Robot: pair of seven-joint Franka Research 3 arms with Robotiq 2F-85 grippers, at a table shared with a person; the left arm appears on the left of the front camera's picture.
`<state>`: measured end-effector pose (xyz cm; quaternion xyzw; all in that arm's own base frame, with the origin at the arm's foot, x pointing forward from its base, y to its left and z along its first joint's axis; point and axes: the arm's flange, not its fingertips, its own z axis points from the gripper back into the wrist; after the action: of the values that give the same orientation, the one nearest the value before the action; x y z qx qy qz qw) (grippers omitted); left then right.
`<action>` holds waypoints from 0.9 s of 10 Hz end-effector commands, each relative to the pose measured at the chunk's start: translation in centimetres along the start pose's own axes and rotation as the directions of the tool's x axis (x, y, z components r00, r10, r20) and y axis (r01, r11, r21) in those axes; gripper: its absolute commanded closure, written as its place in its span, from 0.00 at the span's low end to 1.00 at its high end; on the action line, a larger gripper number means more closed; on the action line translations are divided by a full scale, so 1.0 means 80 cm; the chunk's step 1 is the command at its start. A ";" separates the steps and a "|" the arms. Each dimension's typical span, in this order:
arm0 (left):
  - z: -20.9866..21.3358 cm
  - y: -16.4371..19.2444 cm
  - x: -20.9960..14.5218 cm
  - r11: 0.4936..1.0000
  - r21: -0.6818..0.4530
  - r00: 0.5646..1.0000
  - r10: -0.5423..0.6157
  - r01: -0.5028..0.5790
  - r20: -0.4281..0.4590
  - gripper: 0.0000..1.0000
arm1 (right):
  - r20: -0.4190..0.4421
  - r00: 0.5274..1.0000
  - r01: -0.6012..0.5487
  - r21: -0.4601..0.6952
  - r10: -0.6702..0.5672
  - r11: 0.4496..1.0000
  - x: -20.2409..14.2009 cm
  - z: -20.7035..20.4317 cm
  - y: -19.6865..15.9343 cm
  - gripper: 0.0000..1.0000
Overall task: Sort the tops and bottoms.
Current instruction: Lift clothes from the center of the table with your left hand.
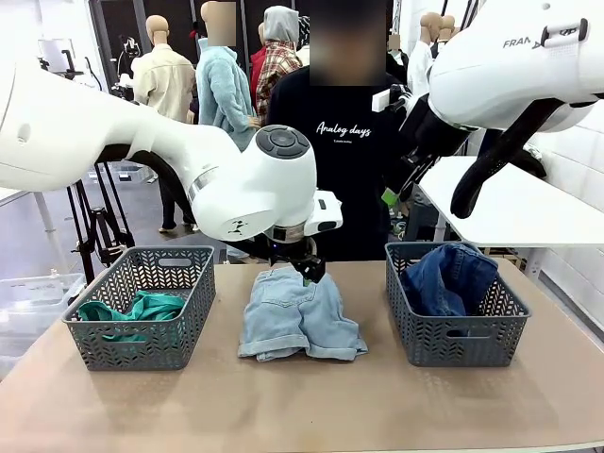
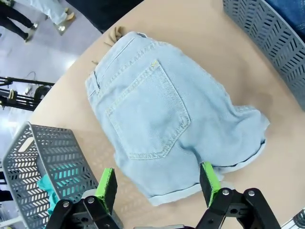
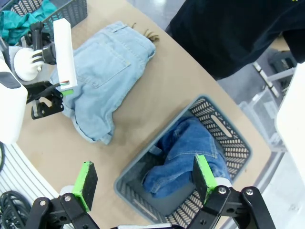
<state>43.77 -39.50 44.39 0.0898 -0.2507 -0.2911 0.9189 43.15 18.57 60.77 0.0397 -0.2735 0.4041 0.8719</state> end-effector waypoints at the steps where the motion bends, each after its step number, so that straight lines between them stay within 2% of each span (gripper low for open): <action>1: 0.000 -0.006 0.000 1.000 -0.004 1.000 0.005 -0.005 -0.002 0.09 | -0.005 1.000 0.002 -0.005 -0.002 1.000 0.000 0.000 0.001 0.00; 2: 0.039 -0.023 0.000 0.992 0.123 0.996 0.023 -0.034 0.091 0.09 | -0.005 1.000 0.002 -0.005 -0.002 1.000 0.000 0.000 0.001 0.00; 3: 0.040 -0.030 0.007 0.988 0.124 0.990 0.082 -0.096 0.113 0.09 | -0.005 1.000 0.002 -0.005 -0.002 1.000 0.000 0.000 0.001 0.00; 4: 0.018 -0.023 0.017 0.981 0.023 0.980 0.194 -0.195 0.048 0.09 | -0.005 1.000 0.002 -0.005 -0.002 1.000 0.000 0.000 0.001 0.00; 5: 0.004 -0.018 0.024 0.966 0.000 0.965 0.259 -0.259 -0.034 0.09 | -0.005 1.000 0.002 -0.005 -0.002 1.000 0.000 0.000 0.001 0.00; 7: -0.031 -0.008 0.030 0.951 0.010 0.929 0.303 -0.308 -0.211 0.09 | -0.005 1.000 0.002 -0.005 -0.002 1.000 0.000 0.000 0.001 0.00; 9: -0.059 0.001 0.028 0.915 -0.094 0.886 0.350 -0.393 -0.305 0.09 | -0.005 1.000 0.002 -0.005 -0.002 1.000 0.000 0.000 0.001 0.00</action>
<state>47.02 -40.28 40.19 0.0490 -0.1320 -0.1205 0.9827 43.15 18.56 60.78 0.0397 -0.2737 0.4041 0.8719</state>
